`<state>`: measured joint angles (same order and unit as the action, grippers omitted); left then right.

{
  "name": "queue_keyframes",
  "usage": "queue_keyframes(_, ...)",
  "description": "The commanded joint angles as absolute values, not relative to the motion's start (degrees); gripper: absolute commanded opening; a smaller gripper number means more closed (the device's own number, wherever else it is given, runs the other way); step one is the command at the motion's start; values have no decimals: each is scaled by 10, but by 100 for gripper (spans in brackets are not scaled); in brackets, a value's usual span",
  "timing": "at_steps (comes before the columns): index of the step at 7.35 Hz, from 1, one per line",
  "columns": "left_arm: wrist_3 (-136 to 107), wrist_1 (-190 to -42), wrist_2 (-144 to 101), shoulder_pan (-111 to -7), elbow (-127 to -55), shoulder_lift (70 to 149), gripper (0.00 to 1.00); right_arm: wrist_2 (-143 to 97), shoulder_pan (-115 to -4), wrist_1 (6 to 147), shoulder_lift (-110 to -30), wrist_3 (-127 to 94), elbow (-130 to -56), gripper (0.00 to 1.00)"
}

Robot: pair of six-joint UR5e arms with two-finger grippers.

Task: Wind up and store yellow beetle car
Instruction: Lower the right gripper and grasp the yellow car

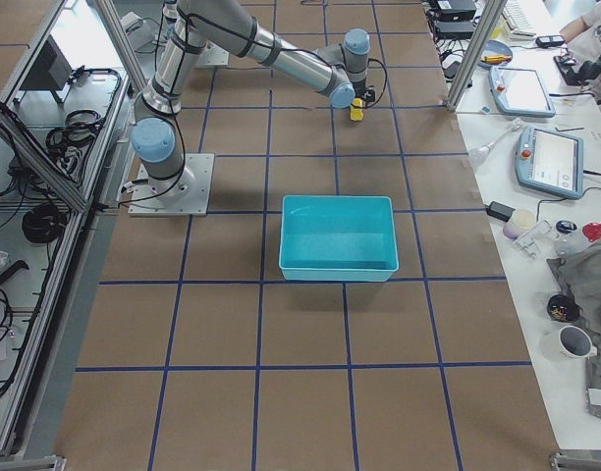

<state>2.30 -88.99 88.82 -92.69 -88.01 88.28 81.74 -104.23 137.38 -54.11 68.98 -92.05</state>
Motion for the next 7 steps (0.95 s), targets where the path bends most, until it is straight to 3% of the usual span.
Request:
queue_keyframes(1, 26, -887, 888, -925, -882, 882, 100, 817, -1042, 1383, -532, 699, -920, 95)
queue_keyframes(2, 26, -886, 888, -925, -882, 882, 100, 818, -1042, 1382, -532, 698, -920, 46)
queue_keyframes(3, 27, -886, 888, -925, -883, 882, 100, 818, -1042, 1381, -532, 699, -920, 11)
queue_keyframes(4, 27, -886, 888, -924, -882, 882, 100, 822, -1042, 1378, -534, 696, -920, 0)
queue_keyframes(7, 27, -885, 888, -924, -882, 881, 100, 841, -1034, 1342, -586, 693, -919, 0)
